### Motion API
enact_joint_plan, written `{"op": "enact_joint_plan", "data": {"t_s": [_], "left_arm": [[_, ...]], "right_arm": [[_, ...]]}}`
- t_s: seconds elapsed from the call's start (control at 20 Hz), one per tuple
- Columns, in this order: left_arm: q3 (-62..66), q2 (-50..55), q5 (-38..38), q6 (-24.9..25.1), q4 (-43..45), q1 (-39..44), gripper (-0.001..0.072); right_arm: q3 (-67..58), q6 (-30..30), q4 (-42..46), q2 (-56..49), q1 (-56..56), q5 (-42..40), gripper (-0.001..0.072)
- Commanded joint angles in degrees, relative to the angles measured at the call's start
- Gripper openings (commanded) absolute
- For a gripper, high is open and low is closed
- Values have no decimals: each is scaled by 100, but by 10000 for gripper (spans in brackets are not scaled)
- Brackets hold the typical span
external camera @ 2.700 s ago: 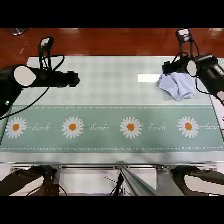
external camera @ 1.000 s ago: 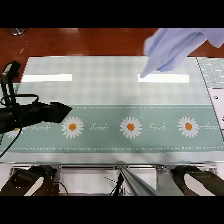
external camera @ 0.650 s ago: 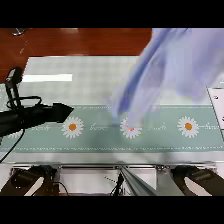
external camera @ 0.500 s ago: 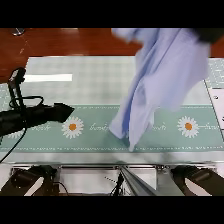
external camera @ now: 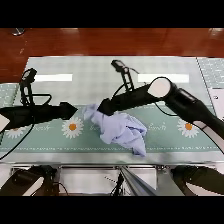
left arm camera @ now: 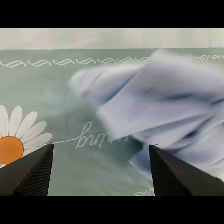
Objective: Fold the shirts.
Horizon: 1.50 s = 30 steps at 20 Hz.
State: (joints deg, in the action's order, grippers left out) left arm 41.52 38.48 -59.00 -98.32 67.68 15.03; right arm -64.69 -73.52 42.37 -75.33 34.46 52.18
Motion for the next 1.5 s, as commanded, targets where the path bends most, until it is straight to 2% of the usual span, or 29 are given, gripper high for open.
{"op": "enact_joint_plan", "data": {"t_s": [0.0, 0.15, 0.25, 0.35, 0.45, 0.55, 0.7, 0.9, 1.0, 1.05, 1.1, 1.25, 1.45], "left_arm": [[-2, 160, -144, 7, 0, 0, 704], [4, 157, -649, 9, 4, -2, 704], [-20, 157, -1139, 4, -2, -2, 704], [-214, 160, -1300, 7, 4, -7, 704], [-643, 212, -1069, -94, -2, -247, 704], [-1025, 400, -697, -70, -610, -791, 703], [-1602, 697, 90, 992, -2393, -1290, 703], [-1762, 1397, 251, 2232, -3563, -1150, 683], [-1735, 1821, -76, 2824, -3976, -1029, 22], [-1714, 1982, -295, 3235, -4168, -1025, 17], [-1692, 2074, -372, 3412, -4304, -1025, 17], [-1558, 2076, -337, 3473, -4354, -1045, 17], [-1456, 2076, -297, 3467, -4358, -1043, 18]], "right_arm": [[68, 540, -540, -361, -417, 627, 617], [-59, 546, -330, 225, -2216, 1744, 616], [26, 511, 520, 837, -3630, 2175, 615], [581, 476, 1161, 1530, -4953, 2223, 615], [1679, 413, 1032, 2216, -6137, 2085, 615], [2883, 188, 809, 2820, -6594, 1631, 614], [4065, 308, 273, 3163, -6373, 1495, 615], [4478, 271, 529, 3163, -5770, 1797, 615], [4583, 120, 640, 3163, -5438, 1974, 615], [4660, 9, 636, 3163, -5268, 2059, 615], [4717, -35, 590, 3163, -5075, 2155, 615], [4778, -216, 474, 3147, -4177, 2076, 614], [4778, -715, 313, 2704, -2623, 1309, 615]]}}
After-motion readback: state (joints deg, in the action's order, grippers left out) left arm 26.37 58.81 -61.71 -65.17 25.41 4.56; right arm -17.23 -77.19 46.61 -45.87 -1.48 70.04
